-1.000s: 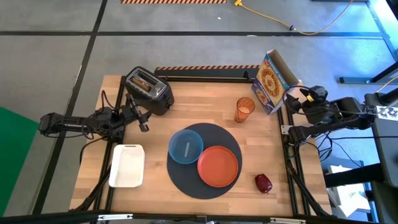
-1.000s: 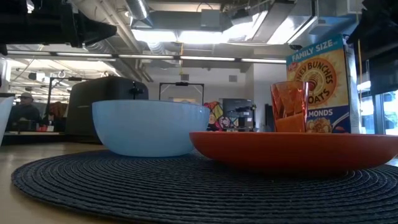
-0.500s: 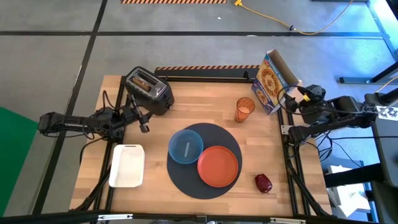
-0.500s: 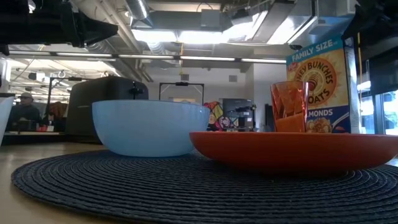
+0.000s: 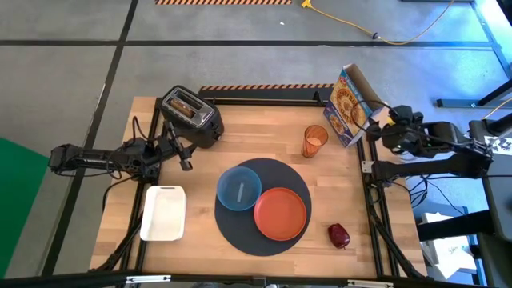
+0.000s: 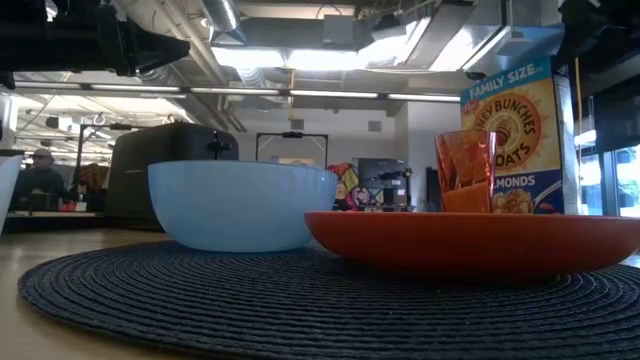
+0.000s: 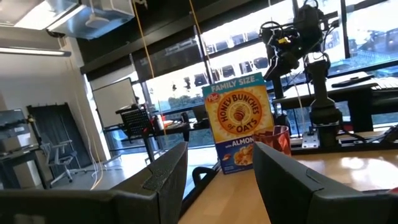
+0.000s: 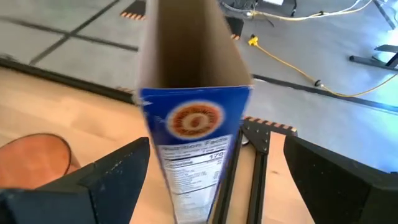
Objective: Arrange a breakfast setting
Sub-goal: Pour the cereal into the blue bowl
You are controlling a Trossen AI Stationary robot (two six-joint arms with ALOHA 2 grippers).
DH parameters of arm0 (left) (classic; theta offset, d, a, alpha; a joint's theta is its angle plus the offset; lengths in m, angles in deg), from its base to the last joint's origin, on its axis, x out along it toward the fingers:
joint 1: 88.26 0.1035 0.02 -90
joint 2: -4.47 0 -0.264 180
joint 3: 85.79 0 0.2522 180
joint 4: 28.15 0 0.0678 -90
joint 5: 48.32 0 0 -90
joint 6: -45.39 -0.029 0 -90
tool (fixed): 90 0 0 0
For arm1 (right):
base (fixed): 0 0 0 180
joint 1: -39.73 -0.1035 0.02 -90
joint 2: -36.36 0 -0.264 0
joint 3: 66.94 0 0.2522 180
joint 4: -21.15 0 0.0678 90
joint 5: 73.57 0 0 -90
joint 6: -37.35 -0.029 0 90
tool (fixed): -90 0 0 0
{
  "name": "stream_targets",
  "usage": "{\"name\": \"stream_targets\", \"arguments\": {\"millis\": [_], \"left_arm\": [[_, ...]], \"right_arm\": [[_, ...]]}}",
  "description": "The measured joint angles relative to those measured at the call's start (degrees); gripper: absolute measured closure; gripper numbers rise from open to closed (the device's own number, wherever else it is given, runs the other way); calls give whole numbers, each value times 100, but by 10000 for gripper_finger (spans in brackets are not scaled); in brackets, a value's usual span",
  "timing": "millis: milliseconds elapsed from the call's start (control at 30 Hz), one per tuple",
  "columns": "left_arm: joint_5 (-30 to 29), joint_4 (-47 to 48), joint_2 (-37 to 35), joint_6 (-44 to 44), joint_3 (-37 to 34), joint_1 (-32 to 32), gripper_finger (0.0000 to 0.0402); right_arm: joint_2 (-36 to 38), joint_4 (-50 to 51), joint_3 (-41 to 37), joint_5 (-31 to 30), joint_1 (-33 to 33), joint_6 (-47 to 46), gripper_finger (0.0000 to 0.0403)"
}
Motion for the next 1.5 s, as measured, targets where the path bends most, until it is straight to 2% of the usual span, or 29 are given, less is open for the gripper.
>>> {"name": "stream_targets", "arguments": {"millis": [367, 633, 867, 1133, 1267, 1367, 1500], "left_arm": [[-26, -13, 0, -147, 0, 0, 225], [-26, -46, 0, -249, 0, 2, 225], [-24, -119, 0, -249, 0, 2, 225], [-12, -177, 0, -288, 1, 2, 225], [-2, -175, 0, -288, 2, 2, 225], [2, -171, 0, -290, 0, 0, 225], [2, -168, 0, -287, 0, 2, 225]], "right_arm": [[-416, -277, 0, 144, 765, 678, 43], [-477, -811, -2, 605, 1210, 1215, 43], [-634, -962, -15, 687, 1733, 1626, 43], [-746, -2052, -428, 1182, 2442, 2518, 43], [-830, -2190, -531, 1411, 2911, 2821, 43], [-860, -2394, -638, 1590, 3234, 3076, 54], [-854, -2732, -791, 2097, 3635, 3451, 95]]}}
